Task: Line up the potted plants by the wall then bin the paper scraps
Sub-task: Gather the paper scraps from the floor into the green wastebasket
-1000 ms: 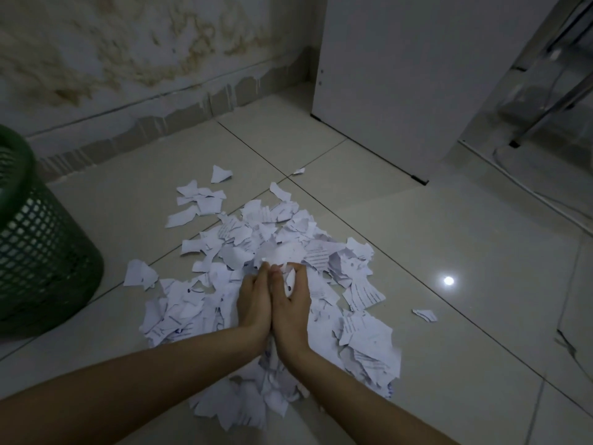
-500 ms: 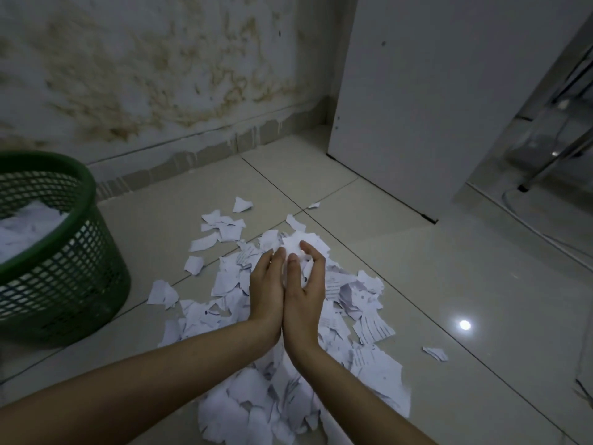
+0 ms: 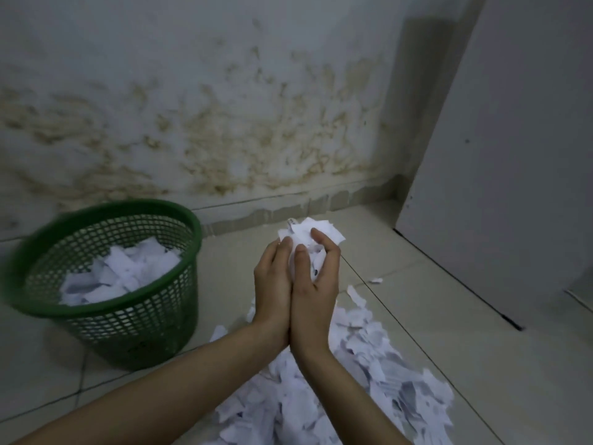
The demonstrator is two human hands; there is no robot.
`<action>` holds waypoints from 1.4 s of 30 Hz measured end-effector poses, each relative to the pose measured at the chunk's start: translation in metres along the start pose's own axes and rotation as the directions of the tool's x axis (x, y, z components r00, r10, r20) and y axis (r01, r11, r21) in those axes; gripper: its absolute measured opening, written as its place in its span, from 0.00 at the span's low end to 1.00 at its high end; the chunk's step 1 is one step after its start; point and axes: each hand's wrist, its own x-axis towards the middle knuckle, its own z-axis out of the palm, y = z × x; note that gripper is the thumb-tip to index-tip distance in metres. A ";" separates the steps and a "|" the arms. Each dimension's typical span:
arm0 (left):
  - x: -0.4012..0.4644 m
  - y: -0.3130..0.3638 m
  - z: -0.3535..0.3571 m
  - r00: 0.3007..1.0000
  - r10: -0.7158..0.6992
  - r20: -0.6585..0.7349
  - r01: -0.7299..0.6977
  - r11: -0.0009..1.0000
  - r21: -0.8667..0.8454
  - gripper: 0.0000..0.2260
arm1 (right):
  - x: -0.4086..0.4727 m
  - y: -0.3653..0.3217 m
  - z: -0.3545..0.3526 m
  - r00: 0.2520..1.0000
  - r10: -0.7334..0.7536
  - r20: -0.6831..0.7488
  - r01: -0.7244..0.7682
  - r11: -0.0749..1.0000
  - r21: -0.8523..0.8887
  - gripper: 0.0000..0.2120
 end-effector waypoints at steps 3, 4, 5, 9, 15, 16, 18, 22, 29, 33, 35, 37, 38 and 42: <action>0.013 0.034 -0.023 0.981 0.068 -0.180 -0.078 0.996 -0.050 0.12 | 0.008 -0.012 0.039 0.994 -0.027 0.110 0.032 0.999 -0.038 0.11; 0.018 0.042 -0.035 0.960 0.094 -0.264 -0.104 0.994 -0.026 0.12 | 0.010 -0.014 0.053 0.985 -0.036 0.166 0.041 0.999 -0.023 0.11; 0.018 0.056 -0.043 0.947 0.117 -0.300 -0.128 0.992 -0.018 0.12 | 0.010 -0.019 0.066 0.976 -0.049 0.212 0.051 0.999 -0.001 0.10; 0.028 0.094 -0.090 0.900 0.235 -0.366 -0.200 0.971 0.131 0.16 | 0.005 -0.020 0.122 0.930 -0.058 0.364 0.038 0.997 0.061 0.08; 0.034 0.107 -0.156 0.734 0.322 -0.598 -0.152 0.936 0.317 0.10 | 0.002 -0.003 0.177 0.800 0.012 0.599 0.052 0.995 -0.088 0.12; 0.036 0.107 -0.165 0.732 0.312 -0.606 -0.107 0.931 0.350 0.10 | 0.005 0.002 0.181 0.776 0.030 0.630 0.082 0.986 -0.147 0.13; 0.038 0.111 -0.179 0.747 0.288 -0.600 -0.008 0.905 0.425 0.09 | 0.014 0.012 0.185 0.723 0.078 0.687 0.192 0.932 -0.307 0.15; 0.041 0.116 -0.198 0.828 0.259 -0.497 0.142 0.761 0.633 0.09 | 0.030 0.024 0.184 0.656 0.210 0.725 0.281 0.824 -0.492 0.17; 0.042 0.102 -0.214 0.907 0.069 -0.416 0.422 -0.112 0.900 0.20 | 0.031 0.037 0.181 0.592 0.306 0.745 0.525 0.555 -0.645 0.21; 0.034 0.102 -0.211 0.885 -0.157 -0.438 0.382 -0.294 0.876 0.25 | 0.028 0.033 0.171 0.521 0.407 0.750 0.686 0.323 -0.652 0.21; 0.033 0.103 -0.207 0.906 -0.155 -0.393 0.329 -0.325 0.887 0.25 | 0.027 0.028 0.165 0.541 0.391 0.745 0.694 0.292 -0.658 0.21; 0.032 0.105 -0.198 0.934 -0.130 -0.332 0.274 -0.332 0.903 0.25 | 0.029 0.020 0.158 0.574 0.357 0.737 0.679 0.296 -0.672 0.21; 0.032 0.106 -0.191 0.949 -0.111 -0.296 0.246 -0.329 0.912 0.25 | 0.031 0.016 0.153 0.592 0.339 0.731 0.668 0.300 -0.680 0.21; 0.033 0.098 -0.151 0.990 -0.037 -0.139 0.125 -0.263 0.957 0.24 | 0.044 -0.002 0.112 0.689 0.254 0.679 0.585 0.360 -0.727 0.21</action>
